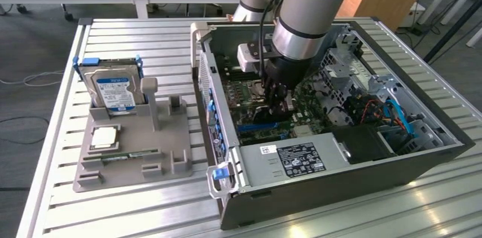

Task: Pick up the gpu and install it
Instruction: 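Insert the gpu into the slot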

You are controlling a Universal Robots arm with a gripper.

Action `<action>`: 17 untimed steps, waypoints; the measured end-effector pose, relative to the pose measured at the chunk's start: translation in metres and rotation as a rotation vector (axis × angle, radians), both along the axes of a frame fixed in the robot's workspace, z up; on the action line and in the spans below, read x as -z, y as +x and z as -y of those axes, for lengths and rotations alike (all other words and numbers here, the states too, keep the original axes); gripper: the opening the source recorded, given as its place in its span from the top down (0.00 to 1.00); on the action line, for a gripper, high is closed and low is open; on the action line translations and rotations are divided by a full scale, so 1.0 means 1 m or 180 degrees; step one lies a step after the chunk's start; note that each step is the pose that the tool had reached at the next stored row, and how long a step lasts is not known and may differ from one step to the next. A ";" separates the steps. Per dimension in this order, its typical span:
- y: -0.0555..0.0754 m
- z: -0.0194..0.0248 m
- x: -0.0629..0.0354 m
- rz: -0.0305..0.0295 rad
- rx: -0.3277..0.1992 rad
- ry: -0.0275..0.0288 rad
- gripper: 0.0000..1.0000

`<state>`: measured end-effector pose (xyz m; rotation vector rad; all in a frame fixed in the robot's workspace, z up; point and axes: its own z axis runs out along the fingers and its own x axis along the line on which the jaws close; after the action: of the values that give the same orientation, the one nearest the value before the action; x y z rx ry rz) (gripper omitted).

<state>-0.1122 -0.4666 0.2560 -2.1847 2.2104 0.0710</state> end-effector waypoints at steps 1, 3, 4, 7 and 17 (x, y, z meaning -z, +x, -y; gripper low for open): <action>0.000 0.0000 -0.0001 0.0000 0.0006 -0.0001 0.73; 0.000 0.0001 -0.0001 -0.0001 0.0024 -0.0004 0.73; 0.000 0.0001 -0.0001 -0.0001 0.0030 -0.0004 0.73; 0.000 0.0001 -0.0001 0.0000 0.0033 -0.0004 0.73; 0.000 0.0008 0.0006 0.0000 0.0034 -0.0003 0.73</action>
<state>-0.1124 -0.4675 0.2554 -2.1733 2.2223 0.0696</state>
